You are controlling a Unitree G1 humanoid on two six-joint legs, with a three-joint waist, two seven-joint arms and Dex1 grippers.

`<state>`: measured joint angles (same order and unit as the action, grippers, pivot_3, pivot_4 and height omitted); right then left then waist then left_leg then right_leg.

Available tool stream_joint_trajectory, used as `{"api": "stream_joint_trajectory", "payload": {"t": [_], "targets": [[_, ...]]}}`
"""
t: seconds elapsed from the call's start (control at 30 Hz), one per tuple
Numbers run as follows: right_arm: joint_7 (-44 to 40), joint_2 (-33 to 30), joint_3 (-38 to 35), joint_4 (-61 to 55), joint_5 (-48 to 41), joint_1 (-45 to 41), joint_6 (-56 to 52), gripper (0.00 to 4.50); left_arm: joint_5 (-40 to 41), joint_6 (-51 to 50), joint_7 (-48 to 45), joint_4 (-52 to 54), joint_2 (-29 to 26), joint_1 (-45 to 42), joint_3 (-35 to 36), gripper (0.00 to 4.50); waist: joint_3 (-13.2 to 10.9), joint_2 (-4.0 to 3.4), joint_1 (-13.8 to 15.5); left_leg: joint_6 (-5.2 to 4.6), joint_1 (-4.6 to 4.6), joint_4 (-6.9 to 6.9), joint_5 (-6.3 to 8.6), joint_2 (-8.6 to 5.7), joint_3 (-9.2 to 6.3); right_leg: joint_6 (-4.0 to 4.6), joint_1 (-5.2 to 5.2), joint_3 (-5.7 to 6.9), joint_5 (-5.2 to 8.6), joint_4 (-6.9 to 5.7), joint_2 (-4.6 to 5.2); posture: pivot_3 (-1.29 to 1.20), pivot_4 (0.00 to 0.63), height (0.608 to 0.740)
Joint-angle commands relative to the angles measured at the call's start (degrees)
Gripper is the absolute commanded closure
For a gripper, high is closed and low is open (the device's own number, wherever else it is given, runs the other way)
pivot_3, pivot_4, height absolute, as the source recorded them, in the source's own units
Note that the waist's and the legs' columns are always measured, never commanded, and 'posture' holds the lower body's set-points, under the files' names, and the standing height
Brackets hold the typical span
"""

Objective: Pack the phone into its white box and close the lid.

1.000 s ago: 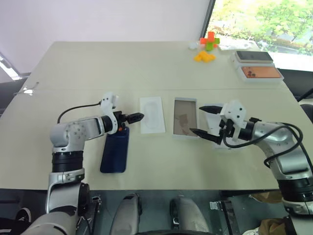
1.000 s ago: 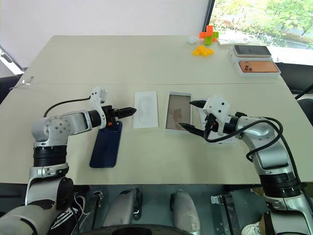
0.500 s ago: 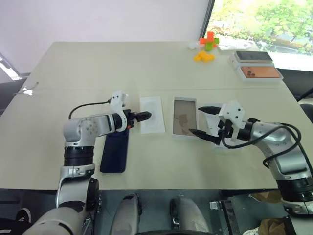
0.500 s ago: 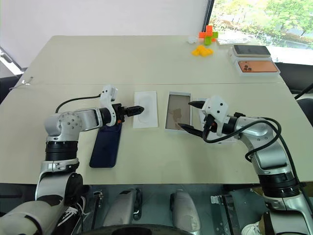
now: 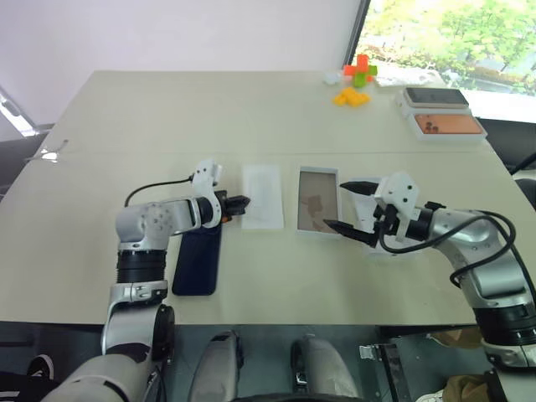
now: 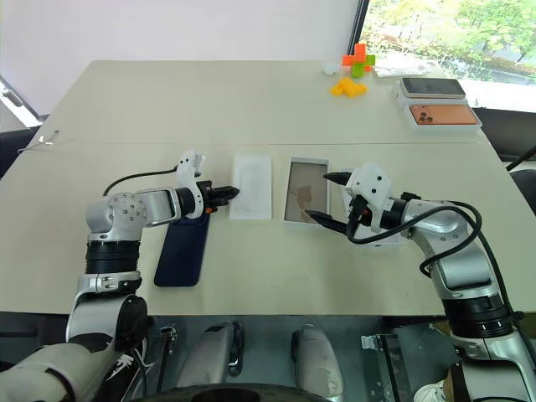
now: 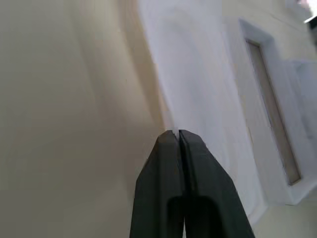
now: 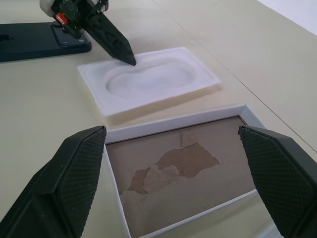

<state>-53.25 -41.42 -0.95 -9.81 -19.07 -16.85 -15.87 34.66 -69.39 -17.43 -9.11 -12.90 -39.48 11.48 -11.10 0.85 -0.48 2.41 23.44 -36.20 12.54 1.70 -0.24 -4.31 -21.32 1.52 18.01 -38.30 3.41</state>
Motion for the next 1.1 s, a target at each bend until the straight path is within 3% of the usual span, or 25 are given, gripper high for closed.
{"api": "stream_joint_trajectory", "payload": {"t": [0.03,0.23,0.5,0.73,1.1], "targets": [[0.2,0.2,-1.3,-2.0,-0.6,-0.5,0.6,0.0,-0.3,-0.4,0.6,0.5,0.4,-0.1,0.0,4.49,0.0,0.0,0.0,0.01,0.0,0.0,-0.01,0.0,0.0,0.0,0.0,0.0,0.0,0.0,0.0,0.0,0.15,0.739],[0.2,0.0,-1.5,-2.2,-0.6,-0.2,0.7,0.0,0.9,-1.8,0.4,0.2,-0.8,-0.8,3.1,4.49,0.0,0.0,-0.1,0.04,0.0,0.0,-0.02,-0.01,0.0,-0.01,0.0,0.0,-0.01,0.0,-0.01,0.0,0.15,0.739],[-2.3,-1.5,-4.2,-1.5,-3.8,1.3,-0.4,0.0,10.1,-13.4,0.1,-3.5,-3.9,-8.0,17.4,4.49,0.0,0.02,0.0,0.06,0.01,0.07,-0.04,0.0,-0.01,-0.01,-0.07,0.01,-0.01,0.0,-0.11,0.0,0.15,0.739],[-3.8,-3.0,-6.0,0.0,-4.3,0.4,-0.6,0.0,12.5,-18.0,2.9,-3.8,1.6,-10.8,22.5,4.49,-0.1,0.09,0.1,0.07,0.03,0.03,-0.04,-0.09,-0.02,-0.14,0.0,0.02,-0.07,0.09,0.12,0.0,0.15,0.739],[-5.8,-5.2,-7.8,0.2,-4.4,2.3,-0.4,0.0,8.2,-9.5,8.1,-6.1,14.9,-12.2,15.0,4.49,-0.1,0.18,0.0,0.15,0.04,0.07,-0.08,-0.2,0.03,-0.15,0.0,0.03,-0.08,0.1,0.1,0.0,0.15,0.739]]}}
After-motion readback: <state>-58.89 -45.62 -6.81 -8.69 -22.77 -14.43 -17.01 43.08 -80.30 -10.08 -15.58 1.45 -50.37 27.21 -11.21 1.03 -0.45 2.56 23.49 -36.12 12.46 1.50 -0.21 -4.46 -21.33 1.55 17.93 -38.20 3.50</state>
